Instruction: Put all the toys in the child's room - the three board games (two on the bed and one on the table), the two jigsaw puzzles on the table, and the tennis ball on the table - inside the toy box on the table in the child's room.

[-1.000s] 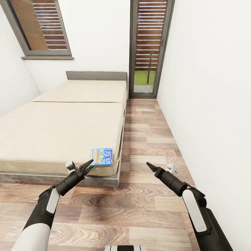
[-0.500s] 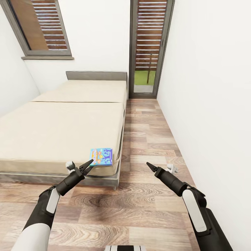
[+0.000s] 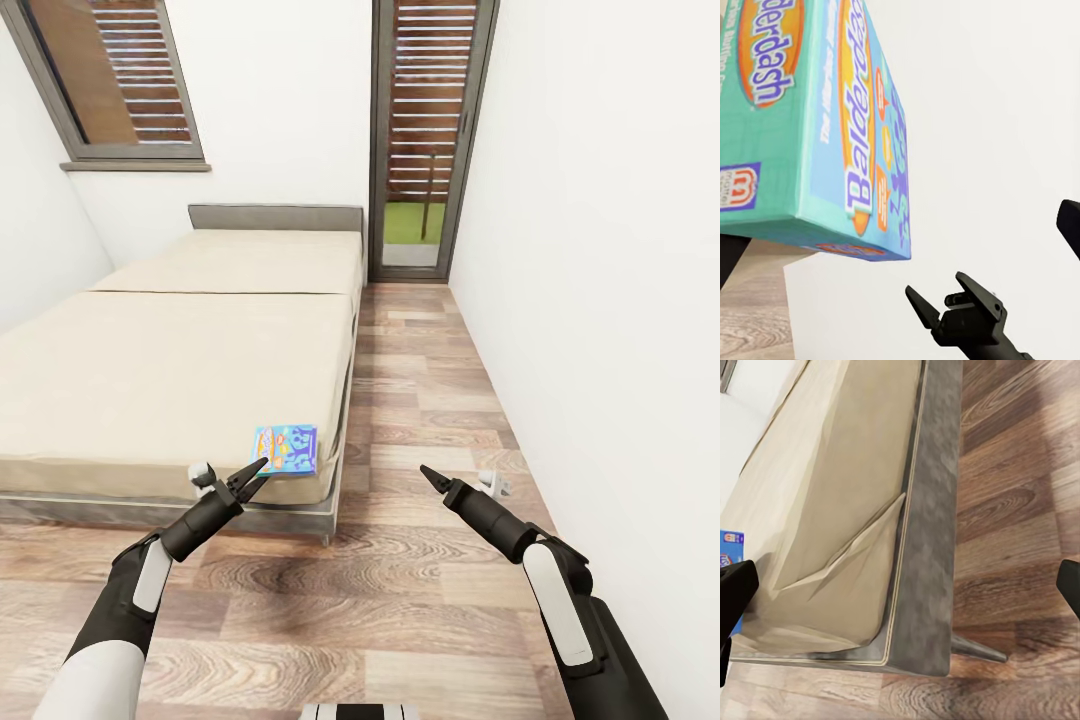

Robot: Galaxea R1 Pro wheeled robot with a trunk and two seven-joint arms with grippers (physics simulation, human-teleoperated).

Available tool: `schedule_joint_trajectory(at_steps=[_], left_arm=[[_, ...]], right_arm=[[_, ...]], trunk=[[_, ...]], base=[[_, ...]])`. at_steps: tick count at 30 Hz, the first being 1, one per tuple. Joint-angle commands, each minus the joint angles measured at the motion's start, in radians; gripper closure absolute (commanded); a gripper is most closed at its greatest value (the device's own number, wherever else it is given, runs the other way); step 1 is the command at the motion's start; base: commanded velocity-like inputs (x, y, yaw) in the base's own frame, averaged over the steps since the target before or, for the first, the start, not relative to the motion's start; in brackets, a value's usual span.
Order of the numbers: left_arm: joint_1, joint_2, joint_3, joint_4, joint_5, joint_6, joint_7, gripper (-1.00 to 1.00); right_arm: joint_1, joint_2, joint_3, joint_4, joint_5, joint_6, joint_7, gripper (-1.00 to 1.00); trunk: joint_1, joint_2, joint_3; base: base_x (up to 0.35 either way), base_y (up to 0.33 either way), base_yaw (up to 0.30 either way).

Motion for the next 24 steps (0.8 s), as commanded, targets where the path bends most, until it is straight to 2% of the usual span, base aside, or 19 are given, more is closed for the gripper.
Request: schedule_joint_trajectory(at_steps=[1,12,24], left_arm=[[0.000,-0.001,0.003,0.000,0.000,0.009,-0.003,-1.00],[0.000,-0.001,0.003,0.000,0.000,0.009,-0.003,-1.00],[-0.001,-0.001,0.002,0.000,0.000,0.009,-0.003,-1.00]], right_arm=[[-0.001,0.001,-0.003,0.000,-0.003,0.008,0.003,-1.00],[-0.001,0.001,-0.003,0.000,-0.003,0.008,0.003,-1.00],[-0.001,0.001,-0.003,0.000,-0.003,0.008,0.003,-1.00]], trunk=[[0.000,0.000,-0.001],[0.000,0.000,-0.001],[0.000,0.000,-0.001]], base=[[0.000,-0.004,0.000],[0.002,-0.001,0.000],[0.061,0.000,0.000]])
